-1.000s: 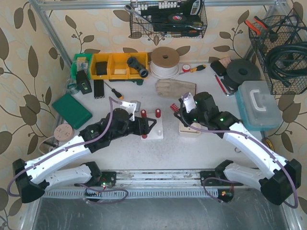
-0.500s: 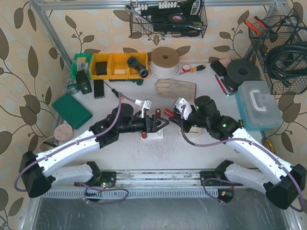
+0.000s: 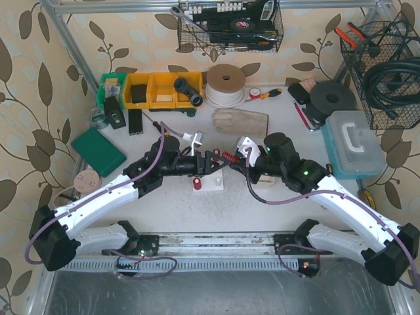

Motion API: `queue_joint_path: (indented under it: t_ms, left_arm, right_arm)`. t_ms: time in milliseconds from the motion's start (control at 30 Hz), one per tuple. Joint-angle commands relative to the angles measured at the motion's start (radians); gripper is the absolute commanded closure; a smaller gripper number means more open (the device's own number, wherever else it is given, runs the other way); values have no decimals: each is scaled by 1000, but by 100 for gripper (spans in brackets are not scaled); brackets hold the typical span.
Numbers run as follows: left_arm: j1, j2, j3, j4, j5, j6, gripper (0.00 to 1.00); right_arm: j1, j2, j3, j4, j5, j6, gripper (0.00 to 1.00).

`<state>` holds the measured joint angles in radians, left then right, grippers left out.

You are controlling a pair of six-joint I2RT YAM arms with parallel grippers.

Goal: Install the large spring

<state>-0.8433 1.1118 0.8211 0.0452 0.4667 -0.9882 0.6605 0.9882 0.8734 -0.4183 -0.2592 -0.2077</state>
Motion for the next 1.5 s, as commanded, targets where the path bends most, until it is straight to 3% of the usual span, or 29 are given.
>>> queue_joint_path:
  t_ms: [0, 400, 1467]
  left_arm:
    - [22, -19, 49, -58, 44, 46, 26]
    - [58, 9, 52, 24, 103, -14, 25]
    - [58, 48, 50, 59, 113, -30, 28]
  right_arm:
    - [5, -15, 23, 14, -21, -21, 100]
    - [7, -9, 32, 12, -75, -4, 100]
    - [25, -11, 37, 32, -107, 17, 100]
